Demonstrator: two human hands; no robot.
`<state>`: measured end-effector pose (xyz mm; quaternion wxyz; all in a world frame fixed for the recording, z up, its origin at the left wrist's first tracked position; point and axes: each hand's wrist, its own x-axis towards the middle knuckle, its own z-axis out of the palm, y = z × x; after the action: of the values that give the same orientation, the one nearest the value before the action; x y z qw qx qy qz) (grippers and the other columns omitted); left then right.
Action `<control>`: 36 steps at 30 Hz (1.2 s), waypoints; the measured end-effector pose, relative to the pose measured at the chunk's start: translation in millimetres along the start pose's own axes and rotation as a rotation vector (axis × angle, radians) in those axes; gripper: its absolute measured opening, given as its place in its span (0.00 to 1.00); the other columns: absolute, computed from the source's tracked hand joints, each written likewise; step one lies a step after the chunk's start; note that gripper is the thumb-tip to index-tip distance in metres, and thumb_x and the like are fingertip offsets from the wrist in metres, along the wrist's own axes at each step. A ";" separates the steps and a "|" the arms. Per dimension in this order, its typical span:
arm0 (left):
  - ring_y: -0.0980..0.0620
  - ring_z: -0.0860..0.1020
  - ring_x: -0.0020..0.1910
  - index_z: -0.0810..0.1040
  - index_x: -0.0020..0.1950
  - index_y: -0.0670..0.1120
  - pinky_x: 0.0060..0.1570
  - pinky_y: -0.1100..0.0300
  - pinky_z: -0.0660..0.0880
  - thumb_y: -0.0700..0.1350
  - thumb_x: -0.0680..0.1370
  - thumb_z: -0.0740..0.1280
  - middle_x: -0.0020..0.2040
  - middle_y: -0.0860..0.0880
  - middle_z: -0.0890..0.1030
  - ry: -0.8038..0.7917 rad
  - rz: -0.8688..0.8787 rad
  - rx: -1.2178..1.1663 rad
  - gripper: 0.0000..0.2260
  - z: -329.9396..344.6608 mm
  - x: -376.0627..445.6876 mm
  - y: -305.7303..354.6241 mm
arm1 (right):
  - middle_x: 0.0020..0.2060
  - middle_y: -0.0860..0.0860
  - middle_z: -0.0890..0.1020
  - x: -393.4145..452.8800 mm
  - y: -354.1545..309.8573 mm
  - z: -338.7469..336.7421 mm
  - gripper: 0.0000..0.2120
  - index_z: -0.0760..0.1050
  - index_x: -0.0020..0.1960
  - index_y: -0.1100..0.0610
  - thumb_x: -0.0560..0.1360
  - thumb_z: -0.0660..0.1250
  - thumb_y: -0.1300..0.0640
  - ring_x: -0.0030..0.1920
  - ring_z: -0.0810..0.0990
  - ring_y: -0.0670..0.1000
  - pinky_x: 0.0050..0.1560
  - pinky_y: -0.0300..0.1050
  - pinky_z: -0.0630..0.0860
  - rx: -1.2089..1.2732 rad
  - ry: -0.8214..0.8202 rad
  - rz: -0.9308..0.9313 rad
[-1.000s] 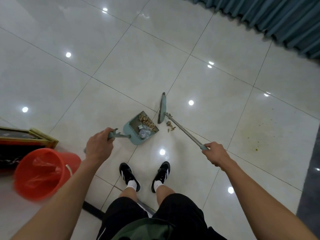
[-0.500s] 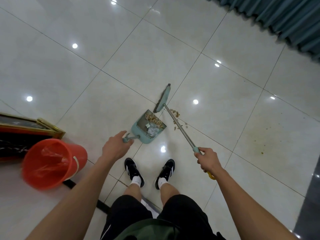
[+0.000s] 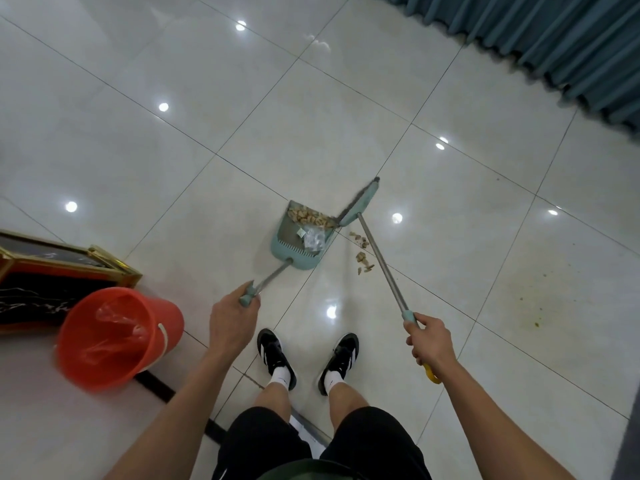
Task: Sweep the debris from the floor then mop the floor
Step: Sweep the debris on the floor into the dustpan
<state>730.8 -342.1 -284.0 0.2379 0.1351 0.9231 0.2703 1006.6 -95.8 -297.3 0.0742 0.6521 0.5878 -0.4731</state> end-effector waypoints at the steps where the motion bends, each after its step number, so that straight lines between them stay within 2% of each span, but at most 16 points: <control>1: 0.54 0.75 0.30 0.79 0.66 0.49 0.29 0.61 0.69 0.47 0.80 0.66 0.33 0.53 0.79 -0.011 -0.004 -0.034 0.15 0.9 -6.0 -4.9 | 0.33 0.57 0.80 -0.4 -1.9 1.2 0.18 0.75 0.69 0.54 0.80 0.65 0.55 0.25 0.71 0.51 0.23 0.41 0.72 0.018 0.009 0.000; 4: 0.50 0.75 0.30 0.77 0.68 0.49 0.30 0.56 0.72 0.45 0.80 0.66 0.34 0.50 0.80 -0.044 -0.025 -0.087 0.17 -0.3 -13.8 -14.1 | 0.33 0.57 0.80 -0.4 -9.0 4.4 0.18 0.74 0.70 0.54 0.81 0.64 0.55 0.26 0.72 0.52 0.23 0.41 0.72 0.058 0.040 -0.008; 8: 0.53 0.76 0.32 0.79 0.67 0.49 0.33 0.59 0.71 0.45 0.78 0.68 0.37 0.51 0.80 0.033 -0.037 -0.116 0.17 -4.9 7.1 -2.1 | 0.33 0.57 0.79 1.0 -17.6 5.3 0.19 0.73 0.71 0.55 0.81 0.65 0.55 0.26 0.72 0.52 0.23 0.41 0.72 0.106 0.065 -0.010; 11: 0.50 0.76 0.33 0.79 0.67 0.49 0.36 0.54 0.75 0.44 0.78 0.68 0.38 0.49 0.80 0.042 -0.059 -0.167 0.17 -6.7 12.6 2.0 | 0.34 0.57 0.80 3.4 -23.5 5.1 0.19 0.74 0.70 0.55 0.81 0.65 0.55 0.26 0.72 0.52 0.23 0.41 0.72 0.119 0.079 -0.002; 13: 0.50 0.74 0.31 0.79 0.67 0.48 0.35 0.51 0.76 0.43 0.78 0.69 0.37 0.49 0.80 0.026 -0.052 -0.196 0.17 -8.6 9.0 -2.7 | 0.35 0.58 0.80 5.1 -25.0 5.4 0.18 0.74 0.70 0.55 0.81 0.65 0.54 0.26 0.72 0.52 0.23 0.40 0.73 0.119 0.084 0.007; 16: 0.53 0.71 0.29 0.78 0.68 0.48 0.29 0.58 0.72 0.42 0.78 0.69 0.36 0.50 0.79 0.024 -0.006 -0.193 0.17 -12.0 6.9 -8.8 | 0.36 0.59 0.81 5.5 -24.6 6.2 0.18 0.74 0.70 0.55 0.81 0.65 0.55 0.27 0.73 0.52 0.23 0.40 0.73 0.115 0.078 0.014; 18: 0.54 0.71 0.29 0.79 0.67 0.48 0.29 0.61 0.70 0.42 0.78 0.70 0.35 0.51 0.78 0.054 0.008 -0.191 0.17 -14.9 10.8 -6.2 | 0.36 0.59 0.81 5.2 -22.7 7.9 0.18 0.75 0.69 0.56 0.80 0.65 0.55 0.27 0.73 0.52 0.24 0.41 0.73 0.121 0.073 0.025; 21: 0.53 0.72 0.29 0.81 0.64 0.48 0.29 0.60 0.71 0.42 0.77 0.70 0.35 0.52 0.77 0.096 -0.012 -0.197 0.15 -19.0 16.5 -6.1 | 0.37 0.60 0.82 4.0 -19.0 10.7 0.17 0.75 0.69 0.56 0.80 0.66 0.55 0.27 0.73 0.52 0.23 0.40 0.73 0.122 0.067 0.043; 26: 0.52 0.71 0.29 0.80 0.64 0.46 0.28 0.58 0.72 0.43 0.78 0.70 0.34 0.50 0.77 0.080 -0.012 -0.241 0.14 -17.5 9.3 -20.5 | 0.37 0.60 0.82 3.2 -14.7 11.0 0.18 0.75 0.69 0.56 0.81 0.65 0.54 0.27 0.74 0.52 0.23 0.40 0.73 0.101 0.058 0.051; 31: 0.47 0.76 0.31 0.80 0.65 0.48 0.32 0.50 0.78 0.44 0.77 0.71 0.36 0.50 0.80 0.087 0.009 -0.189 0.16 -24.8 20.8 -19.5 | 0.36 0.60 0.82 5.8 -18.8 12.9 0.18 0.74 0.69 0.56 0.81 0.65 0.53 0.26 0.73 0.52 0.22 0.40 0.72 0.073 0.053 0.038; 36: 0.54 0.76 0.30 0.80 0.65 0.50 0.30 0.55 0.76 0.45 0.77 0.71 0.34 0.53 0.79 0.083 0.046 -0.034 0.17 -45.1 38.8 -31.5 | 0.36 0.59 0.82 11.0 -36.8 25.6 0.18 0.75 0.69 0.56 0.80 0.66 0.53 0.25 0.74 0.51 0.23 0.40 0.73 0.084 0.036 0.034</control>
<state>670.9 -372.8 -282.5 0.1953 0.1411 0.9241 0.2967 960.7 -93.9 -302.0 0.0442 0.6730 0.5572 -0.4843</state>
